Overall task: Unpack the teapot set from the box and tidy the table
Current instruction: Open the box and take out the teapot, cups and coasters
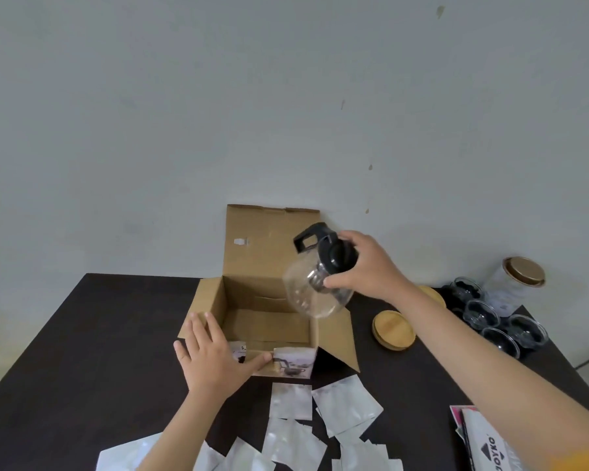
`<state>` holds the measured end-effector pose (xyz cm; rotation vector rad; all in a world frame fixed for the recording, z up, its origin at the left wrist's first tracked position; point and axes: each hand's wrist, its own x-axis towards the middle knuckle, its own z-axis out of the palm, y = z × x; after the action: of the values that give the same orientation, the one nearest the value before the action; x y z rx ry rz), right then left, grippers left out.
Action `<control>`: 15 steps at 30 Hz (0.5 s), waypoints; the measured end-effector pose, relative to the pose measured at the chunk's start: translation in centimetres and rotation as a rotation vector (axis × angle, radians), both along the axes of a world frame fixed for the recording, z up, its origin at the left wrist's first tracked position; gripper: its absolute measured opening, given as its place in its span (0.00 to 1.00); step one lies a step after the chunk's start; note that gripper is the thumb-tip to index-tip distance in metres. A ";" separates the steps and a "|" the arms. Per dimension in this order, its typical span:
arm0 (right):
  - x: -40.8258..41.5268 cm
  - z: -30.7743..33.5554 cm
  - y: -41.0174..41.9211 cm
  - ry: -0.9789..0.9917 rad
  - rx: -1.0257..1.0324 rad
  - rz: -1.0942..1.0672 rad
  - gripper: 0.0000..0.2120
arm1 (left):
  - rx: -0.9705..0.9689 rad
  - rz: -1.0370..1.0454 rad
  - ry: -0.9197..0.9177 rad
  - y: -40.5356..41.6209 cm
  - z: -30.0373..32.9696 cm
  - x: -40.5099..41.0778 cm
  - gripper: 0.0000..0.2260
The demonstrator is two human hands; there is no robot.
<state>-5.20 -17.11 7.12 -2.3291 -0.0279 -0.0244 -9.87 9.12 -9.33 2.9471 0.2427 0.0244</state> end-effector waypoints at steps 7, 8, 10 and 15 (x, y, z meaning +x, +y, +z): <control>1.3 -2.6 -3.8 0.066 -0.165 -0.151 0.49 | 0.019 0.057 0.004 3.7 0.2 1.3 0.67; 1.6 -3.3 -3.9 0.086 -0.188 -0.148 0.49 | 0.030 0.061 0.009 4.2 0.3 1.4 0.67; 2.2 -5.0 -4.1 0.123 -0.211 -0.145 0.48 | 0.049 0.065 0.016 5.1 0.6 1.7 0.68; 3.8 -8.5 -4.4 0.203 -0.200 -0.160 0.47 | 0.032 0.055 0.023 7.0 0.9 2.1 0.69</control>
<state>-1.39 -21.49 -1.37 -2.5172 0.2690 0.1407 -7.79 16.10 -8.46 2.9728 0.3298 0.0023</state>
